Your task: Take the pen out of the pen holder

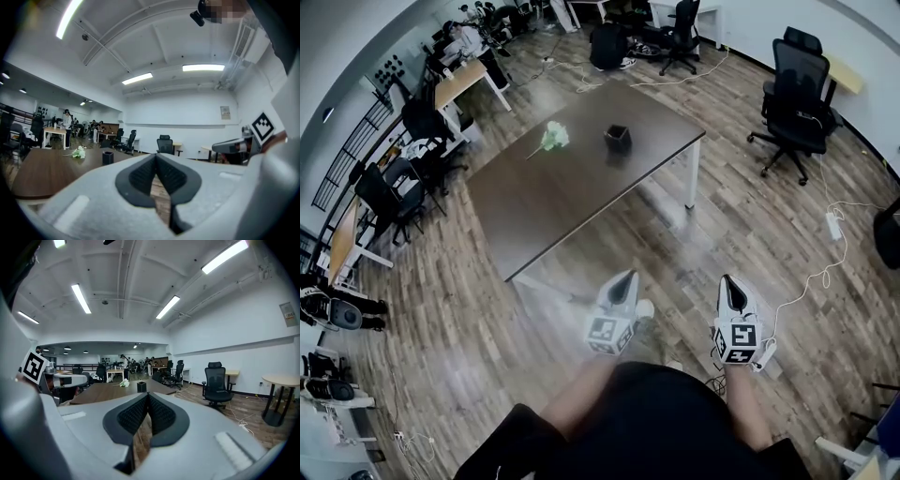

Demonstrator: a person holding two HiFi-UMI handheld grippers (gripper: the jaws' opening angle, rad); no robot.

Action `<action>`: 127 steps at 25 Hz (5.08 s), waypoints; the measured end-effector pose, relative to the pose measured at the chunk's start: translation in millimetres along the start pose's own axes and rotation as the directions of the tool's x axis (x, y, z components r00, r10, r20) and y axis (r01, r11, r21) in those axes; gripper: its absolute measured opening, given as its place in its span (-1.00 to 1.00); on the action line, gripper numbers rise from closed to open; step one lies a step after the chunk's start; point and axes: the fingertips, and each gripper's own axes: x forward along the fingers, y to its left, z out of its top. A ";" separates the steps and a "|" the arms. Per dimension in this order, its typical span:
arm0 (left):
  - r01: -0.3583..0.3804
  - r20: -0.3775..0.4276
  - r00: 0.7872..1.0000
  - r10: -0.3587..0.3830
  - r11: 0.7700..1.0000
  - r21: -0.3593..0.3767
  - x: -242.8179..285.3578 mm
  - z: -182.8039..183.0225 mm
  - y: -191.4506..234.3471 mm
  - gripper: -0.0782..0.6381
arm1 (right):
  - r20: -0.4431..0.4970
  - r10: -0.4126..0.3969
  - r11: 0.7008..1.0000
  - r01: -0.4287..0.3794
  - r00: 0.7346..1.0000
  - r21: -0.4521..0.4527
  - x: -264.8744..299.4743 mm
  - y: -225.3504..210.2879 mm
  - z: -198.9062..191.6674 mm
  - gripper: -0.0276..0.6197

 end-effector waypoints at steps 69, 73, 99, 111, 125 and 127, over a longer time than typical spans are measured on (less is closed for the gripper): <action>-0.062 -0.053 0.997 0.057 0.994 -0.092 486.2 16.9 405.5 -0.77 | -0.166 0.076 0.994 -0.087 0.983 -0.063 669.6 -83.0 92.0 -0.91; -0.114 -0.070 0.992 0.108 0.990 -0.083 528.1 18.7 419.2 -0.78 | -0.178 0.168 0.984 -0.177 0.969 -0.035 711.2 -97.4 95.4 -0.91; -0.483 -0.272 0.857 0.439 0.866 -0.126 629.9 -42.8 537.9 -0.77 | -0.292 0.590 0.799 -0.597 0.752 0.075 875.0 -96.4 82.6 -0.91; -0.457 -0.425 0.828 0.366 0.879 -0.134 650.8 -107.6 591.9 -0.62 | -0.321 0.599 0.793 -0.601 0.734 0.105 923.2 -77.0 72.1 -0.91; -0.432 -0.498 0.798 0.339 0.898 -0.082 677.4 -140.3 622.9 -0.44 | -0.382 0.576 0.805 -0.582 0.723 0.112 919.4 -66.8 45.2 -0.91; -0.435 -0.504 0.792 0.345 0.898 -0.069 678.5 -142.9 623.4 -0.48 | -0.384 0.572 0.807 -0.580 0.724 0.110 919.9 -68.5 43.6 -0.91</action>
